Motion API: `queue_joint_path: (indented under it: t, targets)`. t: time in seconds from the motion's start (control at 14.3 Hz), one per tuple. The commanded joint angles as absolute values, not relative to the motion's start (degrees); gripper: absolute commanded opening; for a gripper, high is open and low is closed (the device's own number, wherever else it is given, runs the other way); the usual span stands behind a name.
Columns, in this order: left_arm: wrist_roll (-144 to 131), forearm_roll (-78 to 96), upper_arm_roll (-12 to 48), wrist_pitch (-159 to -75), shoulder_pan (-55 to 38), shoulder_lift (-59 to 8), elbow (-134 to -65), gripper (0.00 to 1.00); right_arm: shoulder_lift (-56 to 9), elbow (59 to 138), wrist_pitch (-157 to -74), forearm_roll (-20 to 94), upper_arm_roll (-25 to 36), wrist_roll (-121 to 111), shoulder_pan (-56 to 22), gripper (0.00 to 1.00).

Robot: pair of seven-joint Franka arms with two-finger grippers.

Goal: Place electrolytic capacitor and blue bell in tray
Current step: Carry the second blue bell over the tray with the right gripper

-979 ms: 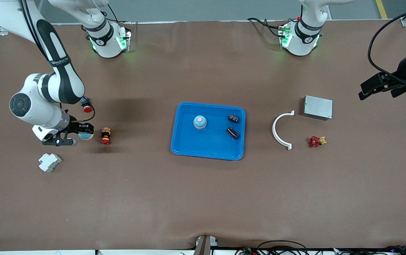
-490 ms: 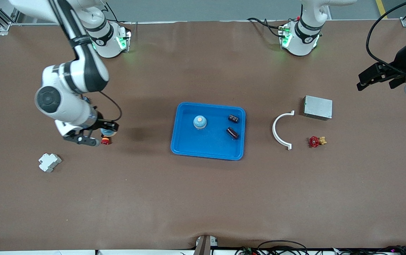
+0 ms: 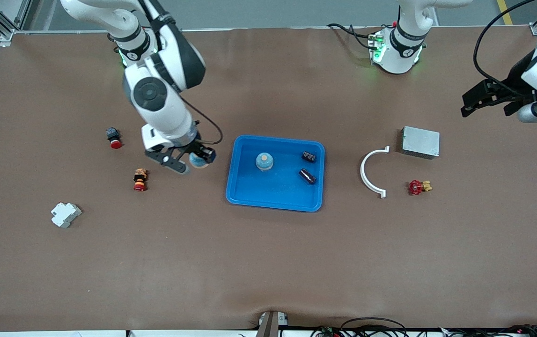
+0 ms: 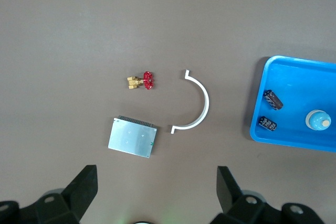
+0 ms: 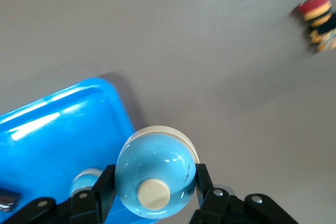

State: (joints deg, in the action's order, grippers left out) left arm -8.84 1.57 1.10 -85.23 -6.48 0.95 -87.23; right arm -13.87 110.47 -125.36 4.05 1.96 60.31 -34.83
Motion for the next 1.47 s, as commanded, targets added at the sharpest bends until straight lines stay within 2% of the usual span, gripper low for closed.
queue_joint_path:
  t: [0.0,0.49,0.63,1.4]
  targets:
    - [-8.6,1.9,1.3,-85.7,-6.3,2.5,-88.5,1.00,-19.5,104.9,-126.7,4.0,2.7,68.6,-38.8,0.00]
    - [-8.7,1.9,1.3,-85.7,-6.3,2.5,-88.4,1.00,-35.8,89.9,-126.7,0.0,2.9,83.6,-44.8,0.00]
    - [-8.6,1.9,1.3,-85.7,-6.3,2.4,-88.2,1.00,-38.7,86.9,-126.7,-0.3,2.9,85.0,-45.2,0.00]
    - [-8.0,1.9,1.2,-85.7,-5.9,2.5,-88.2,1.00,-45.5,82.2,-129.9,-1.1,3.1,87.9,-45.3,0.00]
